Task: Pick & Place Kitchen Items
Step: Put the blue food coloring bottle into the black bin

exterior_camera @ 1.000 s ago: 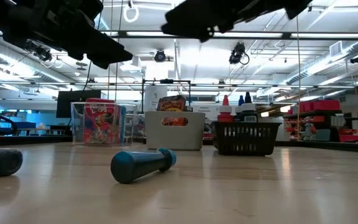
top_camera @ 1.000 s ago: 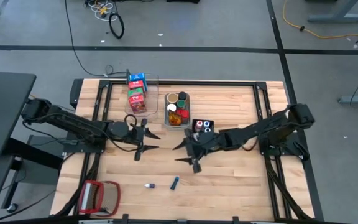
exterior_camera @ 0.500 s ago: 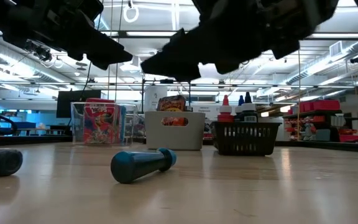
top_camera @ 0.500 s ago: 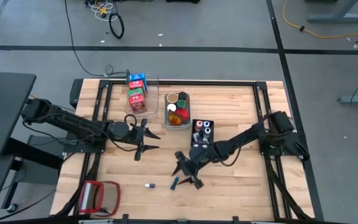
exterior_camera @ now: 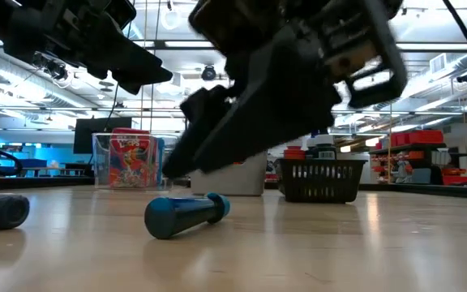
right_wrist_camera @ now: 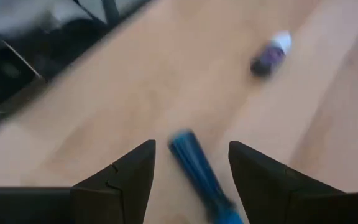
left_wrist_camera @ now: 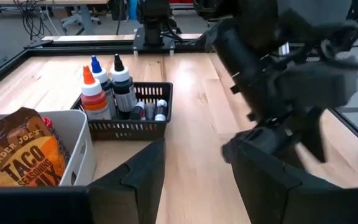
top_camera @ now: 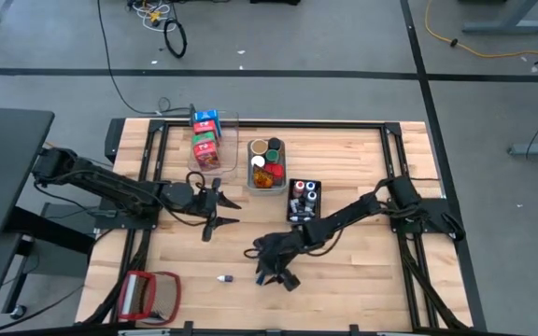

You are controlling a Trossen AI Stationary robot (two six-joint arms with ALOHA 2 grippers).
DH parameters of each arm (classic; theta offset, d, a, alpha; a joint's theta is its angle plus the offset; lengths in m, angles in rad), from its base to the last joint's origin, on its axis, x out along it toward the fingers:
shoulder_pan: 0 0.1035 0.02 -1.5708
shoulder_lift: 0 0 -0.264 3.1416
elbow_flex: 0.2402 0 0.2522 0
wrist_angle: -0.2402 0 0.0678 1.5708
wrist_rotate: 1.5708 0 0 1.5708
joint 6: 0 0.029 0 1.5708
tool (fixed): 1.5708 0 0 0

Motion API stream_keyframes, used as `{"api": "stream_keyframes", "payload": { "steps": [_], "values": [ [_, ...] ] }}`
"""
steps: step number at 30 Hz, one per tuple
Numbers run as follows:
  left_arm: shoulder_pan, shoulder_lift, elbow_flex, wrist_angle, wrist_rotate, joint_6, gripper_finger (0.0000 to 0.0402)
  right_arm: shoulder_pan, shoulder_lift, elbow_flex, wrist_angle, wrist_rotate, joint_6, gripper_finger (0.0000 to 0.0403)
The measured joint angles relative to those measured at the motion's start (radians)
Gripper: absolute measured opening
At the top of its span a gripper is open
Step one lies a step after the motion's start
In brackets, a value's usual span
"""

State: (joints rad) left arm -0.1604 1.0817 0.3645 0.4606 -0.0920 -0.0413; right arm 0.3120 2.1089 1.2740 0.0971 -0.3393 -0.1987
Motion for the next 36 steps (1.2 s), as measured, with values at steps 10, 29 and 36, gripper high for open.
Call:
{"api": "stream_keyframes", "payload": {
  "steps": [10, 29, 36],
  "values": [
    [0.000, 0.000, 0.000, 0.000, 0.009, -0.015, 0.0187, 0.001, 0.014, 0.017, -0.152, 0.145, -0.079, 0.0208],
    [0.000, 0.000, 0.000, 0.001, 0.007, -0.005, 0.0186, 0.007, 0.008, 0.016, -0.175, 0.102, -0.063, 0.0089],
    [0.000, 0.000, 0.000, 0.001, 0.006, -0.005, 0.0186, 0.014, -0.104, 0.042, -0.313, 0.150, 0.073, 0.0083]
  ]
}}
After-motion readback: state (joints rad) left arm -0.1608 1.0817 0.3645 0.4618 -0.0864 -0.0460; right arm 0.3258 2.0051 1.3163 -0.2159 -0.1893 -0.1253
